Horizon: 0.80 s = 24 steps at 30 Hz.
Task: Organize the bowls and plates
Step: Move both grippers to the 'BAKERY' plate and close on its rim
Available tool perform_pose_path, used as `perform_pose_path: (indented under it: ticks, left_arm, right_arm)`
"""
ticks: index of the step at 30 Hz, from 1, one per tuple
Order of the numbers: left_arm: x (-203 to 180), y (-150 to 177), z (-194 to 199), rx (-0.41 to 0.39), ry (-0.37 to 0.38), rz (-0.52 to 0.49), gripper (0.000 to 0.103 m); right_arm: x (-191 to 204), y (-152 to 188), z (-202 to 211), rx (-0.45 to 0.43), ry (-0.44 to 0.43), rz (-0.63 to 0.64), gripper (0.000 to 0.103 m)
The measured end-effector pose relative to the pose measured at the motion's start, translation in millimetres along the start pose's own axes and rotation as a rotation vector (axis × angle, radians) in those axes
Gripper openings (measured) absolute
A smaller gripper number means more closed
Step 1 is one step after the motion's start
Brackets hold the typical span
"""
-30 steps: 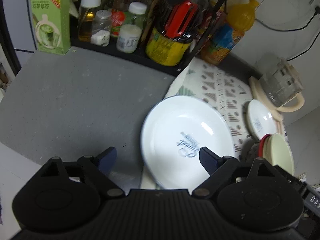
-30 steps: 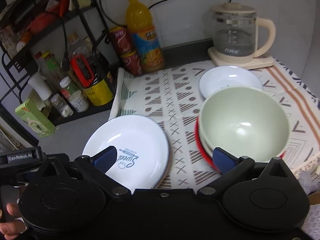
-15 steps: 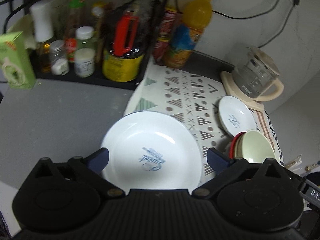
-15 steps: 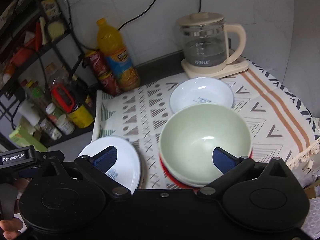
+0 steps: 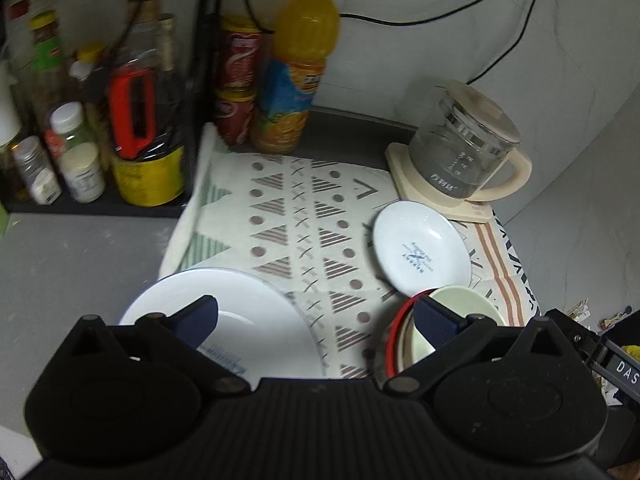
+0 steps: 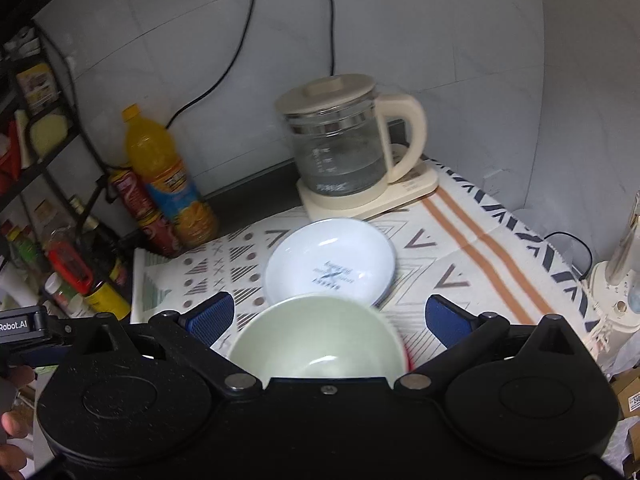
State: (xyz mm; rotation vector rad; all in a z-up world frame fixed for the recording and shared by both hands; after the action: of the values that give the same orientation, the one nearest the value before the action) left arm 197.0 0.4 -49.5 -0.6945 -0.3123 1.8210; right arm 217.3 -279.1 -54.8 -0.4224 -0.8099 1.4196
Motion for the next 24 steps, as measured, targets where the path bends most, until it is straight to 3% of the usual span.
perform_pose_path:
  ticks: [5,8,14,24]
  left_arm:
    - [-20.3,-9.8,-18.8,0.021,-0.01,-0.015,0.103]
    - [-28.6,-15.0,-30.1,0.034,-0.06,-0.025,0.103]
    - [-46.5,-23.5,-55.1,0.047,-0.053,-0.034,0.102]
    - [-64.1,-24.6,-118.4,0.092,-0.022,-0.019,0.097]
  right_arm:
    - [-17.5,-8.0,-18.1,0.051,-0.028,-0.015,0.103]
    - [-27.3,-9.7,-31.0,0.077,-0.019,-0.014,0.102]
    - [-45.2,-13.3,-58.5,0.121,-0.035,-0.038,0.099]
    - [-72.0,-18.3,-114.0,0.166,-0.104,-0.03,0.076]
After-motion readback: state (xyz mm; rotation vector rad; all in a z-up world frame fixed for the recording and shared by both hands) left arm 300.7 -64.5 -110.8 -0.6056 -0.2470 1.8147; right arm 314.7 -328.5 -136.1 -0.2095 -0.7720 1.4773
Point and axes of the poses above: each gripper's, at about its wrist camera, not at the fingertips, and z roughly against the way its jaws point, x to its left, y to its underside, the point moved 7 cm from there along -z, roughly the way its jaws point, and after that the axes turned 2 degrees about y, right-handed, at the moved point
